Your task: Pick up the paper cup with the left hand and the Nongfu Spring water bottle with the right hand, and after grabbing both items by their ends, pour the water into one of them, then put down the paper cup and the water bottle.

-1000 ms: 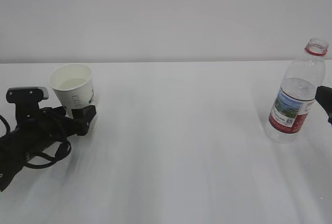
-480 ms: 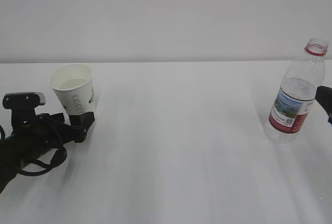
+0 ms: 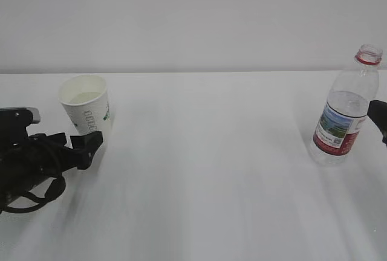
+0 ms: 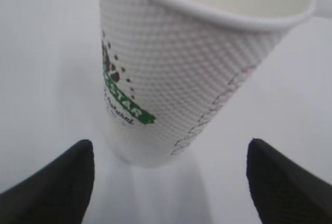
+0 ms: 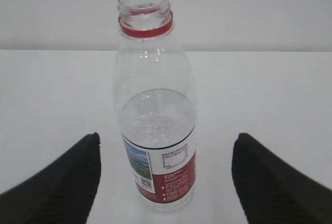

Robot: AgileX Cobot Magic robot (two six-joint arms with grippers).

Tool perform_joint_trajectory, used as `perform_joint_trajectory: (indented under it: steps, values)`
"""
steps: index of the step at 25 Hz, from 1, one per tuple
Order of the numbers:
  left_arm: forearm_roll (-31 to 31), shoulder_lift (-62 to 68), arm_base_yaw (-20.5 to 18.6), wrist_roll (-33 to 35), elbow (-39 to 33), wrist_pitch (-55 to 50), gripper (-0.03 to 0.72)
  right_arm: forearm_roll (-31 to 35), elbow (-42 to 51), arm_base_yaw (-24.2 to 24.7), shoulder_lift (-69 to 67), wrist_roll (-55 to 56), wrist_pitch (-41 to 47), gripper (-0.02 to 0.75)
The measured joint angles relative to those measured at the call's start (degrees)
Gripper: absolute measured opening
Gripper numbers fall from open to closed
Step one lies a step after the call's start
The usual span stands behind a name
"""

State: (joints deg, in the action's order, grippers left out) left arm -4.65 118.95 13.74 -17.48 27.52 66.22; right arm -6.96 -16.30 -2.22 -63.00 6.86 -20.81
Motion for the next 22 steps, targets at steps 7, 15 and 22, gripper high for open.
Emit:
perform_joint_trajectory:
  steps: [7, 15, 22]
  values:
    - [0.0, -4.7, 0.0, 0.0, -5.5, 0.0, 0.675, 0.0, 0.0, 0.0, 0.0, 0.0, 0.0, 0.593]
    - [-0.1, -13.1, 0.0, 0.0, -11.5, 0.0, 0.668, 0.0, -0.5, 0.0, 0.0, 0.0, 0.0, 0.593]
    - [-0.1, -19.8, 0.0, -0.1, -12.0, 0.0, 0.664, 0.0, -8.8, 0.0, 0.0, 0.0, 8.4, 0.593]
